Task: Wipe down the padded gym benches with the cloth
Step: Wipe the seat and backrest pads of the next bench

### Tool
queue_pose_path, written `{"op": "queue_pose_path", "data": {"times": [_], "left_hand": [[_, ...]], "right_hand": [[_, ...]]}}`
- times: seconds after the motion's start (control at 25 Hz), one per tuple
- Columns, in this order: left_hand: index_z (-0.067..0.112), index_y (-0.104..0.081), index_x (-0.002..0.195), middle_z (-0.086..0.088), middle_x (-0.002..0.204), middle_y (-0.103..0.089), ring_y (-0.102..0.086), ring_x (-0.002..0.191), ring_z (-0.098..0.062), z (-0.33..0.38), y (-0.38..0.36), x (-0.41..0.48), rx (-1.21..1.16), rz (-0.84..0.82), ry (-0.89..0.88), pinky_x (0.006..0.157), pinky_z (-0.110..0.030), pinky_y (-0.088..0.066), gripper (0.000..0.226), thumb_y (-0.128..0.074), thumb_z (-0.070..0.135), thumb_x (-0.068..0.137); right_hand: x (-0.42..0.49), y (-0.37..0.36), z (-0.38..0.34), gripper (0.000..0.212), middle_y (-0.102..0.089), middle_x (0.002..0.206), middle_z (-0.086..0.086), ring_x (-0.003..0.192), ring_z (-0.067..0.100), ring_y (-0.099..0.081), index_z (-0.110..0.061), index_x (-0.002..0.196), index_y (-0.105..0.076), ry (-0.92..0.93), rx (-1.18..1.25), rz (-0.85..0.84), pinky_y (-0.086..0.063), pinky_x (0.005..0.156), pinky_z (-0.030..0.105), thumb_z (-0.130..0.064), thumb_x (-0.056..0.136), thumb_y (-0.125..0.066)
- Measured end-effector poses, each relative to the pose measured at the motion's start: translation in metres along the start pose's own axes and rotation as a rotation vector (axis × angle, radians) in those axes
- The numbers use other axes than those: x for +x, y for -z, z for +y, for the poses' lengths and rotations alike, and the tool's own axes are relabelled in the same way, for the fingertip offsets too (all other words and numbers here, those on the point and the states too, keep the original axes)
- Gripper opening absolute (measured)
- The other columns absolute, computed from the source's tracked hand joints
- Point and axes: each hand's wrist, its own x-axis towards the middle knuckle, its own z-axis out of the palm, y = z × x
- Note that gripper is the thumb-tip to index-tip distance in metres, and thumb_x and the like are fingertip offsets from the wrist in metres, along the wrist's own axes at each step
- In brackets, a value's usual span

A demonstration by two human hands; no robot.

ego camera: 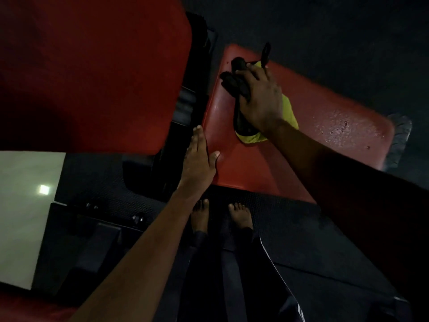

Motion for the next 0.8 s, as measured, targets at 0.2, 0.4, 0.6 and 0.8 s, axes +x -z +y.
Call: {"op": "queue_pose_path", "data": {"times": [0.2,0.4,0.6,0.8], "left_hand": [[0.008,0.000,0.159,-0.008,0.168,0.000,-0.002,0.155,-0.019,0.008,0.002,-0.003,-0.037,0.021,0.043,0.124,-0.027,-0.007,0.079,-0.051,0.030,0.103],[0.009,0.010,0.158,-0.007,0.167,0.015,0.009,0.154,-0.020,0.031,0.006,0.012,0.045,-0.009,-0.045,0.126,-0.038,-0.005,0.098,-0.060,0.005,0.090],[0.011,0.008,0.159,-0.005,0.166,0.018,0.013,0.154,-0.017,0.027,0.010,0.028,0.089,-0.110,-0.066,0.125,-0.033,0.002,0.097,-0.063,0.021,0.093],[0.013,0.010,0.159,-0.002,0.166,0.020,0.016,0.152,-0.013,0.028,0.011,0.032,0.128,-0.110,-0.071,0.125,-0.033,0.001,0.097,-0.063,0.031,0.096]], "right_hand": [[0.008,0.005,-0.002,0.057,-0.045,0.155,0.002,0.145,0.040,-0.035,-0.028,0.143,-0.053,0.561,-0.150,-0.278,-0.033,0.111,0.053,-0.043,0.089,-0.041],[0.032,0.008,0.005,0.055,-0.045,0.155,0.000,0.144,0.033,-0.038,-0.029,0.143,-0.053,0.202,0.001,-0.104,-0.039,0.112,0.049,-0.033,0.088,-0.052],[-0.020,-0.010,-0.006,0.053,-0.047,0.153,0.001,0.145,0.038,-0.035,-0.028,0.144,-0.053,-0.034,0.059,0.008,-0.034,0.115,0.054,-0.030,0.091,-0.054],[0.014,0.004,0.001,0.052,-0.047,0.153,0.004,0.144,0.041,-0.036,-0.026,0.144,-0.054,0.322,-0.095,-0.164,-0.038,0.107,0.052,-0.037,0.094,-0.045]]}}
